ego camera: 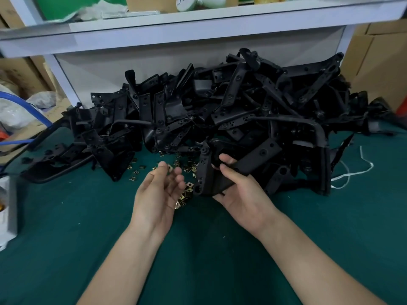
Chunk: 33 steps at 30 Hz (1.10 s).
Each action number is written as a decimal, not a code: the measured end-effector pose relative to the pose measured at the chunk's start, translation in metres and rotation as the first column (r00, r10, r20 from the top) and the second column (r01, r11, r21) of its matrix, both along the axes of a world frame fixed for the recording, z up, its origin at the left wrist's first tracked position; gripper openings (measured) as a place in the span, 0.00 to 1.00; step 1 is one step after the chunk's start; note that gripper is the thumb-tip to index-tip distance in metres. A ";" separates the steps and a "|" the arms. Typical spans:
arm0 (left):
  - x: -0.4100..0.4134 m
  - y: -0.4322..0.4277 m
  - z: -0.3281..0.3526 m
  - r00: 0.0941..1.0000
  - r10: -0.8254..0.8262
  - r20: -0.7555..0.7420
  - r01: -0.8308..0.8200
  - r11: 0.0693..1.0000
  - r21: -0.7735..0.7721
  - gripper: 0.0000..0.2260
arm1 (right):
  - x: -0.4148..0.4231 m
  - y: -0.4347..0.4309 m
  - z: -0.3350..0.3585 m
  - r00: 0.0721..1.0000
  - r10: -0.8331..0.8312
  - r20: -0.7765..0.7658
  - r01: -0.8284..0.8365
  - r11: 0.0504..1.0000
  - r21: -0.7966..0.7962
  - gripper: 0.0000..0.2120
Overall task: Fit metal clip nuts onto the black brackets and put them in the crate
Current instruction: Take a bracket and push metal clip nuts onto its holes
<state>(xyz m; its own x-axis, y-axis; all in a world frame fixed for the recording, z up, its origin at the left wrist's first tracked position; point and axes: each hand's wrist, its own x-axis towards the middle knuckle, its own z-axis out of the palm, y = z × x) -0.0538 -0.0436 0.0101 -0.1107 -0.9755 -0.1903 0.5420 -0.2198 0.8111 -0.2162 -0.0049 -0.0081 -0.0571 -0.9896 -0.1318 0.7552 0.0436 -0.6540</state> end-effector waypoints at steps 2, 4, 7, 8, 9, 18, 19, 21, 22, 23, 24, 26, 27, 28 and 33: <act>0.001 -0.001 0.001 0.996 -0.009 -0.084 0.013 0.999 0.053 0.06 | -0.001 -0.001 -0.001 1.000 0.013 0.006 -0.013 1.000 -0.010 0.11; 0.000 -0.001 0.003 0.987 -0.017 -0.161 0.035 0.993 0.111 0.05 | -0.002 -0.001 -0.002 1.000 0.016 0.008 -0.016 1.000 -0.008 0.13; 0.000 0.000 0.005 0.977 -0.023 -0.213 0.056 0.987 0.149 0.07 | -0.002 -0.002 -0.002 1.000 0.016 0.010 -0.016 1.000 -0.003 0.14; 0.000 0.000 0.005 0.976 -0.026 -0.217 0.060 0.986 0.153 0.08 | -0.003 -0.002 -0.002 1.000 0.021 0.011 -0.021 1.000 -0.005 0.14; 0.000 0.001 0.006 0.975 -0.028 -0.219 0.063 0.986 0.155 0.08 | -0.003 -0.002 -0.002 1.000 0.026 0.010 -0.026 1.000 -0.008 0.14; -0.001 0.001 0.004 0.978 -0.042 -0.203 0.079 0.981 0.178 0.06 | -0.004 -0.001 -0.001 0.999 0.048 0.017 -0.048 0.999 -0.026 0.14; -0.001 0.001 0.004 0.979 -0.053 -0.197 0.087 0.982 0.169 0.06 | -0.004 -0.001 -0.002 0.999 0.047 0.017 -0.047 0.999 -0.026 0.14; -0.001 0.001 0.003 0.976 -0.085 -0.201 0.116 0.983 0.145 0.08 | -0.004 -0.001 -0.002 0.999 0.045 0.017 -0.045 0.999 -0.025 0.13; 0.000 0.000 0.003 0.971 -0.111 -0.210 0.140 0.982 0.128 0.07 | -0.005 -0.002 -0.002 0.999 0.045 0.015 -0.044 0.999 -0.025 0.13; 0.000 0.000 0.003 0.966 -0.142 -0.215 0.167 0.981 0.102 0.07 | -0.005 -0.002 -0.002 0.999 0.045 0.012 -0.045 0.999 -0.026 0.14; 0.000 0.000 0.002 0.964 -0.170 -0.203 0.186 0.980 0.065 0.07 | -0.005 -0.002 -0.002 0.999 0.046 0.008 -0.046 0.999 -0.026 0.14; -0.002 0.001 0.000 0.979 -0.183 -0.086 0.181 0.983 -0.032 0.07 | -0.005 -0.002 -0.002 0.999 0.047 -0.003 -0.047 0.999 -0.024 0.14; -0.003 0.003 -0.001 0.988 -0.147 0.044 0.151 0.983 -0.103 0.05 | -0.005 -0.002 -0.002 0.999 0.045 -0.009 -0.045 0.999 -0.019 0.14; -0.004 0.004 -0.002 0.975 -0.075 0.209 0.114 0.976 -0.185 0.05 | -0.005 -0.002 -0.002 0.999 0.043 -0.012 -0.043 0.999 -0.014 0.13; -0.010 0.016 -0.003 0.834 0.165 0.526 0.112 0.884 -0.455 0.06 | -0.007 -0.002 -0.004 0.999 0.048 -0.013 -0.049 0.999 -0.008 0.12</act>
<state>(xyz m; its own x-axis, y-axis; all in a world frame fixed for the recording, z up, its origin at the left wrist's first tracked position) -0.0638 -0.0280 0.0073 -0.0988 -0.9636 0.2485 -0.0106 0.2507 0.9680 -0.2231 -0.0070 -0.0122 -0.0106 -0.9924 -0.1229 0.7436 0.0743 -0.6645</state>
